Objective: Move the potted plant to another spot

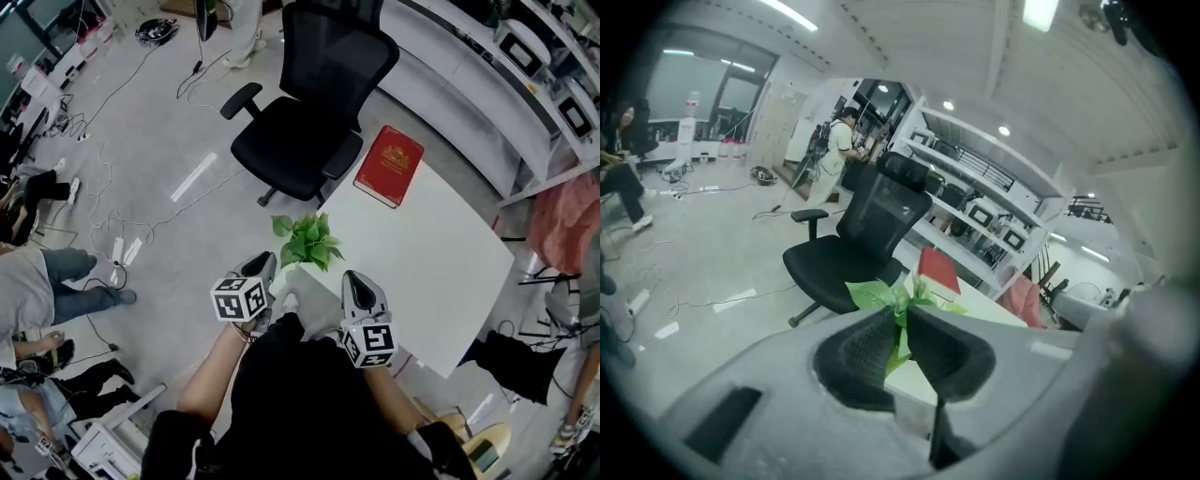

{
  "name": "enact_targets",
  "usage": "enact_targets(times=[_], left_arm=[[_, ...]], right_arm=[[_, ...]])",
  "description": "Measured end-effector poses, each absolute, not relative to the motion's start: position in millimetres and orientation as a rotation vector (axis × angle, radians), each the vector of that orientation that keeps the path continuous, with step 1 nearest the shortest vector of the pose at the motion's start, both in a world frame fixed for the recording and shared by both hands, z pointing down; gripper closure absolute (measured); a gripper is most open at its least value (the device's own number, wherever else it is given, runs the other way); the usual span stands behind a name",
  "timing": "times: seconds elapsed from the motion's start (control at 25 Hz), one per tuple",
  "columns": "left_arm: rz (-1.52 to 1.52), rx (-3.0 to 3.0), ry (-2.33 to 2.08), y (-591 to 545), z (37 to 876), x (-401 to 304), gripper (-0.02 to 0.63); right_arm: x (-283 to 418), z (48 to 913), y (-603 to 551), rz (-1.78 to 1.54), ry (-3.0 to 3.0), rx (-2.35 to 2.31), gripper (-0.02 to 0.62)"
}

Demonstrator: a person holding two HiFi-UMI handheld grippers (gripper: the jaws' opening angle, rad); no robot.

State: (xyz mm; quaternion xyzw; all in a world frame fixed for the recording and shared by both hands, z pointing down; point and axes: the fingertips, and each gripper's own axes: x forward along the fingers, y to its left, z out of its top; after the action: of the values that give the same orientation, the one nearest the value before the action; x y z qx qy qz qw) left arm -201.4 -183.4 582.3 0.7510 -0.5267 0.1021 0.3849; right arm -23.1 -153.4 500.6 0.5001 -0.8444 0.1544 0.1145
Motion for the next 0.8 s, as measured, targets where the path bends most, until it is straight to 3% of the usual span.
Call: enact_targets(times=[0.52,0.8], left_arm=[[0.054,2.279,-1.748,-118.2,446.3,-181.8,0.583],[0.07,2.341,-1.83,-95.9,432.0,-167.6,0.583]], right_arm=[[-14.0,476.5,-117.4,0.452,-2.514,1.463,0.583],[-12.5,472.5,-106.0,0.46,-2.526,1.461,0.581]])
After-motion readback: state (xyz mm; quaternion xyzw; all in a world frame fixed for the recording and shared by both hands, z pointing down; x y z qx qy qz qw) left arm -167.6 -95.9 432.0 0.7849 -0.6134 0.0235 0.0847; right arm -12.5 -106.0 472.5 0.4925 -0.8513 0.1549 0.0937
